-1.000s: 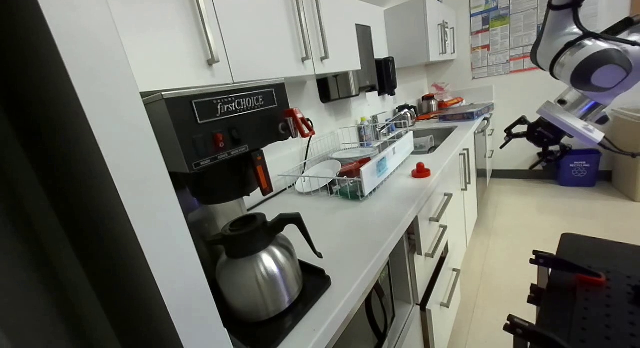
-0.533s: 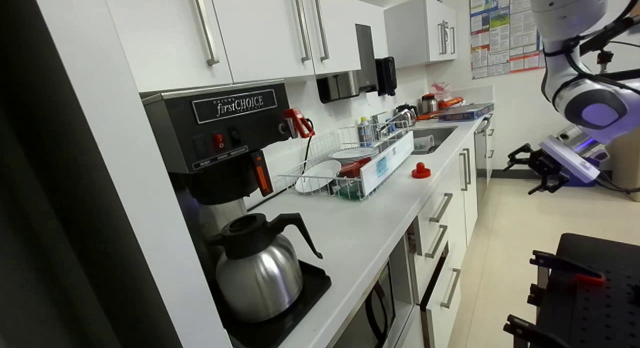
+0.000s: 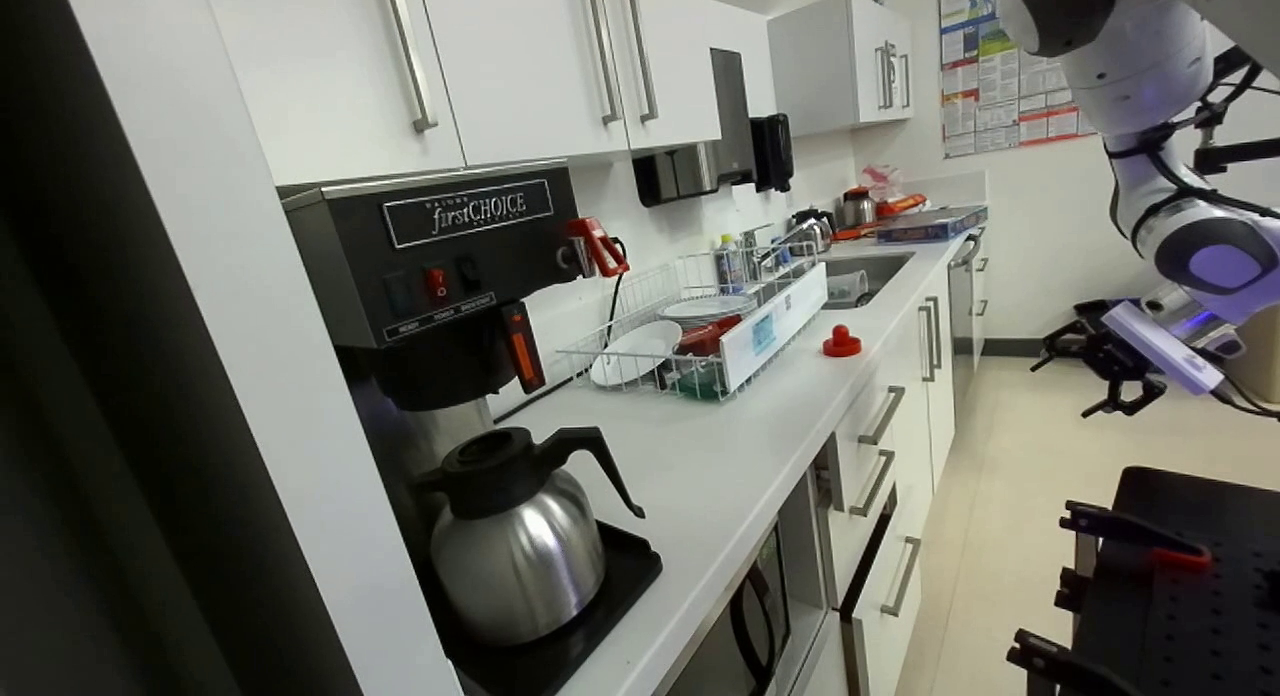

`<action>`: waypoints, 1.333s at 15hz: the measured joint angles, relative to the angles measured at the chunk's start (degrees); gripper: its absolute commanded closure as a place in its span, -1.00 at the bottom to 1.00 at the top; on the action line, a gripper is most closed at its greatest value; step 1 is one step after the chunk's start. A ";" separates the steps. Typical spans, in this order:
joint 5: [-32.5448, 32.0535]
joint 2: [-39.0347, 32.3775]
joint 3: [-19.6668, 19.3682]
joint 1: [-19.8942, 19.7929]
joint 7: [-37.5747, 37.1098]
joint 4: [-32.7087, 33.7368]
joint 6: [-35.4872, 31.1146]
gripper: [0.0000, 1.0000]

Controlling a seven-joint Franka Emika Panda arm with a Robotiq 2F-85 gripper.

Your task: Close the top left drawer

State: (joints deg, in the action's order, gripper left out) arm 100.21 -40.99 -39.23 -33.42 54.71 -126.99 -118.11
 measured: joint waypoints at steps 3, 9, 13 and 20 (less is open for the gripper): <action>0.36 -0.08 0.38 -0.02 1.13 0.15 -0.04 -1.00; -1.33 -4.43 6.18 -5.98 10.52 4.42 10.58 -1.00; -1.19 -9.47 11.33 -11.90 15.88 9.12 18.67 -1.00; -0.83 -10.50 11.77 -12.25 16.33 9.66 18.26 -1.00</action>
State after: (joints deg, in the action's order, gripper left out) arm 99.39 -51.49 -27.46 -45.67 71.04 -117.34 -99.84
